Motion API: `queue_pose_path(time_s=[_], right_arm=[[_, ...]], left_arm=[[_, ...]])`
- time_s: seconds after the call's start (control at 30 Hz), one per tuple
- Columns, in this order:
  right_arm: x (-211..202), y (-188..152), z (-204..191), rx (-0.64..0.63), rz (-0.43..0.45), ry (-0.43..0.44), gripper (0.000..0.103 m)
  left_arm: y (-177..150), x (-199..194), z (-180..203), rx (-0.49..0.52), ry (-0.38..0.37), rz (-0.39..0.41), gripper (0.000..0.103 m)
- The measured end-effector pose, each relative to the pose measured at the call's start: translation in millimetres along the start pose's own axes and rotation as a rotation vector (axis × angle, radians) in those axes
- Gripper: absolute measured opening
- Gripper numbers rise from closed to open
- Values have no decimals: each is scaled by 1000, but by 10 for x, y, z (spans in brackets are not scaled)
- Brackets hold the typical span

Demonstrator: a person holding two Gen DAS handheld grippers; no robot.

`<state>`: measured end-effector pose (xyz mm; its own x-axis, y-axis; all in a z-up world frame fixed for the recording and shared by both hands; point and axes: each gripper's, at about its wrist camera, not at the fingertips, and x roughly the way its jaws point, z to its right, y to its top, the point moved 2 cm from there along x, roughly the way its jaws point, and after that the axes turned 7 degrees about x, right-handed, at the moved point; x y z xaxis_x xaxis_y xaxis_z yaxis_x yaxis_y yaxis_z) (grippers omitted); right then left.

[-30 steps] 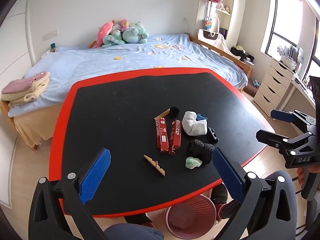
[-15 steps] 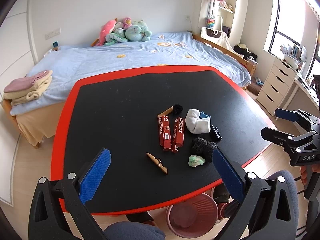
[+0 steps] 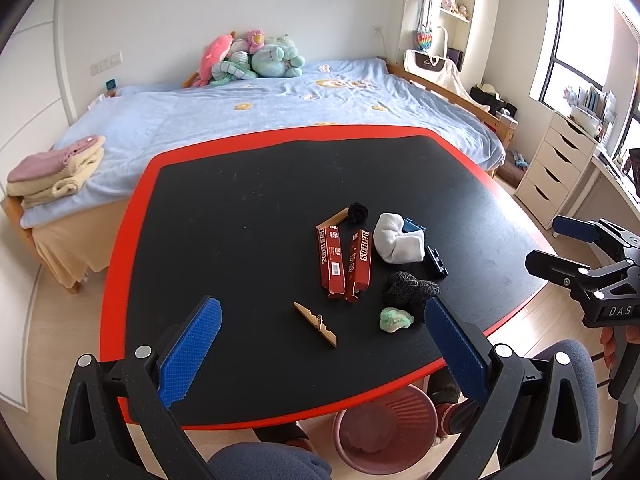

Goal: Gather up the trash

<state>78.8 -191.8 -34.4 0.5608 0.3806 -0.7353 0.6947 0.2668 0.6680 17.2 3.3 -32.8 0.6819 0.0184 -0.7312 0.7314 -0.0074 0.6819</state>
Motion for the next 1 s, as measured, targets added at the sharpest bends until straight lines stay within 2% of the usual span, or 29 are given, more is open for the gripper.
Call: queue_pose_path(time_s=[0.73,1.0], right_arm=[[102,-63,49,10,-34,-29,100],[206,-75,63,18,-59,-28,100]], left_arm=[[-40,94,-9,-11,2,-38,98],[-75,216,-42,-31,6,-76,98]])
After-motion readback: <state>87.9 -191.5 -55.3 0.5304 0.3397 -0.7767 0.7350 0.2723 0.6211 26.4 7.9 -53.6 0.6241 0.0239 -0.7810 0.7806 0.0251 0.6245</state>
